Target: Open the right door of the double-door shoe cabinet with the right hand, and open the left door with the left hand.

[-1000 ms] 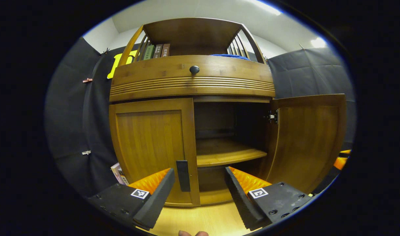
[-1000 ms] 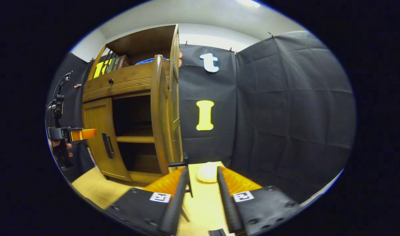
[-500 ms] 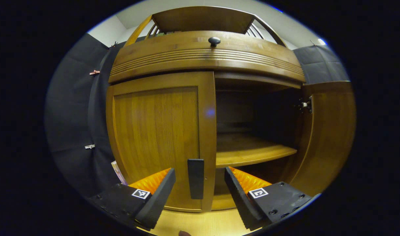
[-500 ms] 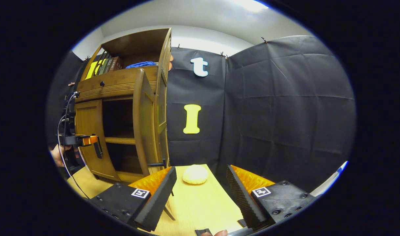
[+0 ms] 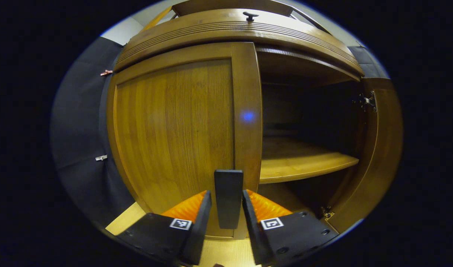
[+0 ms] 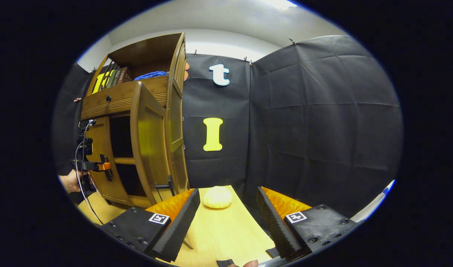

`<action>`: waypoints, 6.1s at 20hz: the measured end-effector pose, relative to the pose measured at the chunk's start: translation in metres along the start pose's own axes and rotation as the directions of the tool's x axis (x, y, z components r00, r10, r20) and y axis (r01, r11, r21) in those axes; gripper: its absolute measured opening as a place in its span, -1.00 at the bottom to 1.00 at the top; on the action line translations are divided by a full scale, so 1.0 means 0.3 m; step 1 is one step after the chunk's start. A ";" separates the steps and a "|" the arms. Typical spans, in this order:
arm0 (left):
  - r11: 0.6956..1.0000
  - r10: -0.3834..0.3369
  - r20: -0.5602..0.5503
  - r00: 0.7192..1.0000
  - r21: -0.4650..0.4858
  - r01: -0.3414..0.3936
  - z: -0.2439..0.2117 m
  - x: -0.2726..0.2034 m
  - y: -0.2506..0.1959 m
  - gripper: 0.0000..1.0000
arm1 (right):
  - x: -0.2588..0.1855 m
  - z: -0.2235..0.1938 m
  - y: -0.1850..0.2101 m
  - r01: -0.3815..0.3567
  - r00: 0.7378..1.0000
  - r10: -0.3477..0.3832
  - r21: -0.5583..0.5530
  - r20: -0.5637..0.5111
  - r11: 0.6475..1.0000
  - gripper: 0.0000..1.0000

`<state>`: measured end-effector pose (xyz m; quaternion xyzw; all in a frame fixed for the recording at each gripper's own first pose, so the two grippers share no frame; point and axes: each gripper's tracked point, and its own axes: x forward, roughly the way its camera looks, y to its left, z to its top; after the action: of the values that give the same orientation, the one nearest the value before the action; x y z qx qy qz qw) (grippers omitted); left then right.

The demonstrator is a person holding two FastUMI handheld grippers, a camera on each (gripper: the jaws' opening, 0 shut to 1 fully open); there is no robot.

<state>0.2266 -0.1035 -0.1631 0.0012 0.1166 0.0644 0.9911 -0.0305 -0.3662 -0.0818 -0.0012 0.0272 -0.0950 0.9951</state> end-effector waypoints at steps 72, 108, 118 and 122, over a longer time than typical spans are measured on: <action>0.997 -0.009 0.000 1.000 -0.073 0.009 -0.208 -0.800 0.899 -0.78 | -0.270 0.032 0.915 -0.239 0.971 0.238 0.056 0.035 0.969 0.96; 0.999 -0.012 0.179 0.984 -0.035 0.019 0.195 -0.948 0.498 0.84 | -0.208 0.146 0.973 -0.295 0.954 0.293 0.018 0.058 0.955 0.96; 1.000 0.008 0.218 0.976 0.002 -0.009 0.246 -0.942 0.371 0.89 | -0.167 0.150 0.891 -0.328 0.943 0.325 0.053 0.066 0.943 0.92; 1.000 0.002 0.202 0.979 -0.004 -0.001 0.231 -0.940 0.337 0.89 | -0.165 0.161 0.879 -0.366 0.930 0.362 0.062 0.065 0.929 0.96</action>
<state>-0.0421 -0.0385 -0.0287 0.0058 0.0152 0.0648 0.9978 -0.0265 -0.0981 -0.0329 0.0378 -0.0027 0.0902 0.9952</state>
